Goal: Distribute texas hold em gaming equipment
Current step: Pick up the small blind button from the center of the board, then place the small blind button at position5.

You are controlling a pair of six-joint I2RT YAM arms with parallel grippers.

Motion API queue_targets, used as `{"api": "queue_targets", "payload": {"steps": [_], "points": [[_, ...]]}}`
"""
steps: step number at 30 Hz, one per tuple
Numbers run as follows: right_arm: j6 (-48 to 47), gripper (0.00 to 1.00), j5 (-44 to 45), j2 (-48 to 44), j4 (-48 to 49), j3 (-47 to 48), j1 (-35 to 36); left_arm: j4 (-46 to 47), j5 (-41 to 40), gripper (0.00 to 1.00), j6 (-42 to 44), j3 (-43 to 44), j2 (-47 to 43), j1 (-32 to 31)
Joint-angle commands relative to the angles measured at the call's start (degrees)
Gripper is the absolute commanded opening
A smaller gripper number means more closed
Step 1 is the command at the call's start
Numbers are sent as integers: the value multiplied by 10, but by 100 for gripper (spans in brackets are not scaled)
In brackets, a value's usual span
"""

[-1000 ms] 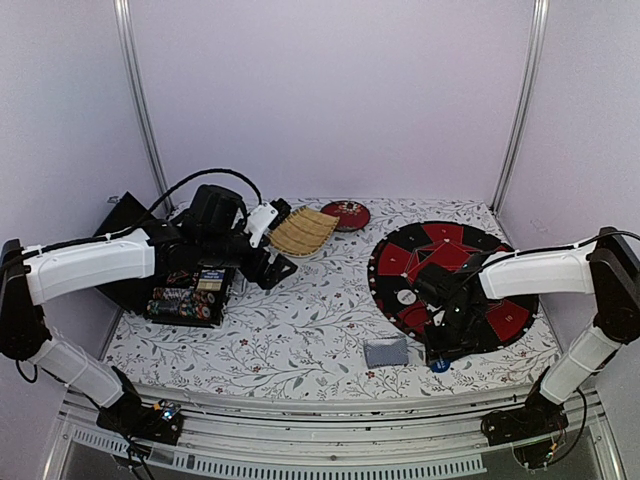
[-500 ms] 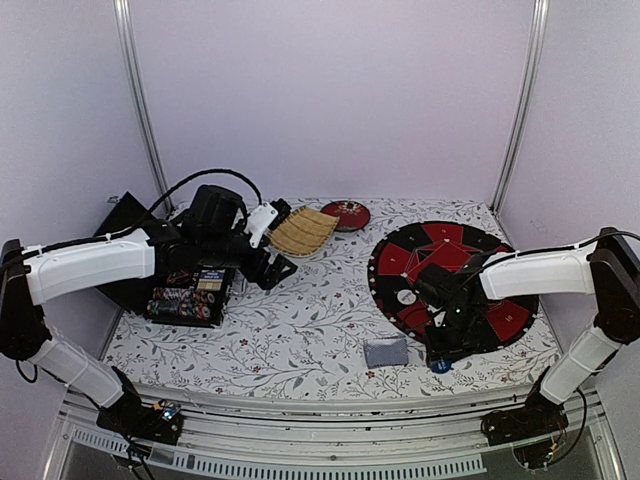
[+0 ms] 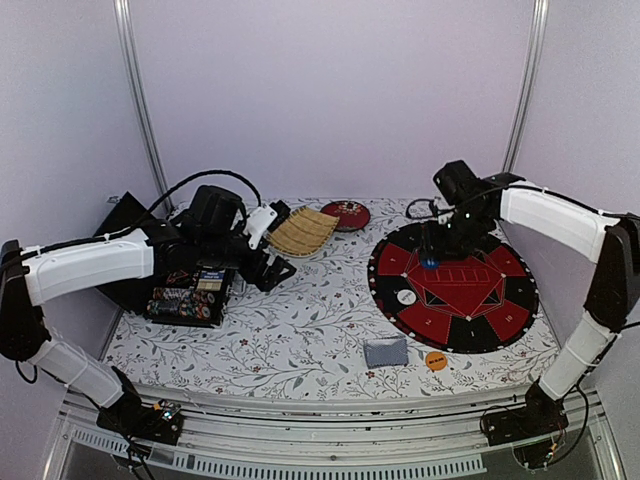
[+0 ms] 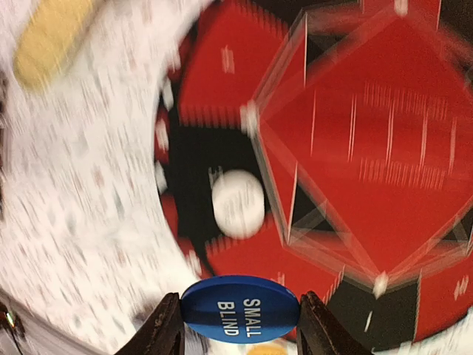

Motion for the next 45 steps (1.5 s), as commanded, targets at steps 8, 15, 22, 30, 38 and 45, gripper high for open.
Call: {"api": "queue_targets", "payload": {"steps": [8, 15, 22, 30, 38, 45], "points": [[-115, 28, 2, 325, 92, 359, -74, -11, -15, 98, -5, -7, -28, 4], [-124, 27, 0, 431, 86, 395, -74, -10, -14, 98, -2, -8, -20, 5], [-144, 25, 36, 521, 70, 466, -80, -13, -10, 98, -2, -4, -17, 5], [-145, 21, 64, 565, 73, 520, -106, -17, -20, 98, -2, -7, -21, 5], [-158, 20, 100, 564, 65, 517, -119, -19, -27, 98, 3, -8, -23, 5], [-163, 20, 58, 582, 81, 521, -115, -22, -29, 98, 3, -4, -18, 5]]}}
